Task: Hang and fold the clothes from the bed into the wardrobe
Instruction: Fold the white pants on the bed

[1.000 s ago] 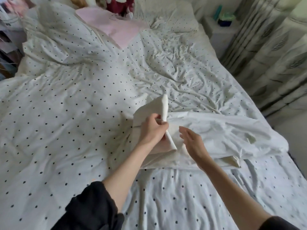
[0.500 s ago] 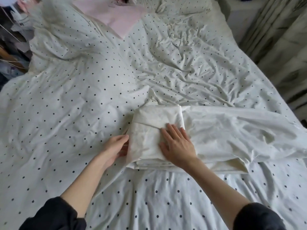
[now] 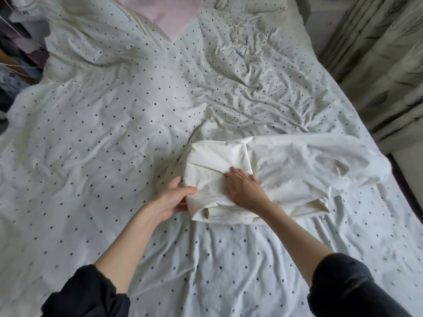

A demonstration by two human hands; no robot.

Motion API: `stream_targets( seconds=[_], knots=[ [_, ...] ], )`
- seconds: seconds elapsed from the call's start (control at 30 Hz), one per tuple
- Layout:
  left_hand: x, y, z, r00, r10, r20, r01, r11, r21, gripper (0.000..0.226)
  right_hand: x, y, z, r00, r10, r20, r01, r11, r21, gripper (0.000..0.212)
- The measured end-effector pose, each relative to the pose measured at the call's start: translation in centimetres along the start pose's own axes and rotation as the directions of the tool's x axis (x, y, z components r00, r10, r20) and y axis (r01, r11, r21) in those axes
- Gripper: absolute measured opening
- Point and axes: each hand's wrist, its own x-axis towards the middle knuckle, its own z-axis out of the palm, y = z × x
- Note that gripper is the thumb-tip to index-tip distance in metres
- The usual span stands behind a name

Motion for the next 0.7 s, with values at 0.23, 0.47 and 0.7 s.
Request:
stream_targets(
  seconds=[0.23,0.47,0.7],
  knots=[
    [-9.5,-5.8,-2.8,0.999,-0.016,0.041,0.016,1.0,0.0,0.033,-10.8,-5.4,3.6,1.0,0.013,0.026,-0.012,0.999,-0.053,0.048],
    [-12.5,-6.9,-5.7,0.996,-0.02,-0.087,0.013,0.996,-0.085,0.031,-11.9,-8.0,6.7,0.999,0.027,-0.038,-0.021,0.99,0.142,0.046],
    [-10.8,-2.4,1.1,0.983,0.167,-0.075,-0.168,0.986,-0.009,0.042,-10.0,-4.4,1.4,0.949,0.143,0.282,-0.315,0.507,0.802,0.039]
  ],
)
